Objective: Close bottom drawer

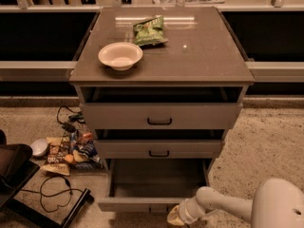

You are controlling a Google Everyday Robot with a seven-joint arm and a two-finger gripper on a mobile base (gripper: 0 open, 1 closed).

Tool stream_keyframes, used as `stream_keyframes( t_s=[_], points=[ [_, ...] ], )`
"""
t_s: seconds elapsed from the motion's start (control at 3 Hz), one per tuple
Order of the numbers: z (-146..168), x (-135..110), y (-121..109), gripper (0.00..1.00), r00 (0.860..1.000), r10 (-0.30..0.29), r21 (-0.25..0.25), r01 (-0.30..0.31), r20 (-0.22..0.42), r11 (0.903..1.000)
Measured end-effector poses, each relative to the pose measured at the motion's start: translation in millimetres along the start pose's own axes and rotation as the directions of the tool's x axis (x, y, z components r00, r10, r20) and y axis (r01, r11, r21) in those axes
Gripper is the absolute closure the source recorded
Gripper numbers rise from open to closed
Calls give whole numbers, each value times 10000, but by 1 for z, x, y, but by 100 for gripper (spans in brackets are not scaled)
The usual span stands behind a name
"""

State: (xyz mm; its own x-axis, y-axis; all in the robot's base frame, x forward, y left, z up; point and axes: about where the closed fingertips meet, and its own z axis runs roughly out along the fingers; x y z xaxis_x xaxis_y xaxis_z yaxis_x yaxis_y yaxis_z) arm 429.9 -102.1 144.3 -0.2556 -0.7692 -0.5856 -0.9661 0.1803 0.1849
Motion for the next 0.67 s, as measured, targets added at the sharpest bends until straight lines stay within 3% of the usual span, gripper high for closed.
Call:
stream_keyframes(
  t_s=[0.33,0.67],
  points=[
    [4,2,1,100,10000,25,-68,-24,68,10000],
    [3,-5,-17,100,9995,-124,44,123,287,9999]
  ],
)
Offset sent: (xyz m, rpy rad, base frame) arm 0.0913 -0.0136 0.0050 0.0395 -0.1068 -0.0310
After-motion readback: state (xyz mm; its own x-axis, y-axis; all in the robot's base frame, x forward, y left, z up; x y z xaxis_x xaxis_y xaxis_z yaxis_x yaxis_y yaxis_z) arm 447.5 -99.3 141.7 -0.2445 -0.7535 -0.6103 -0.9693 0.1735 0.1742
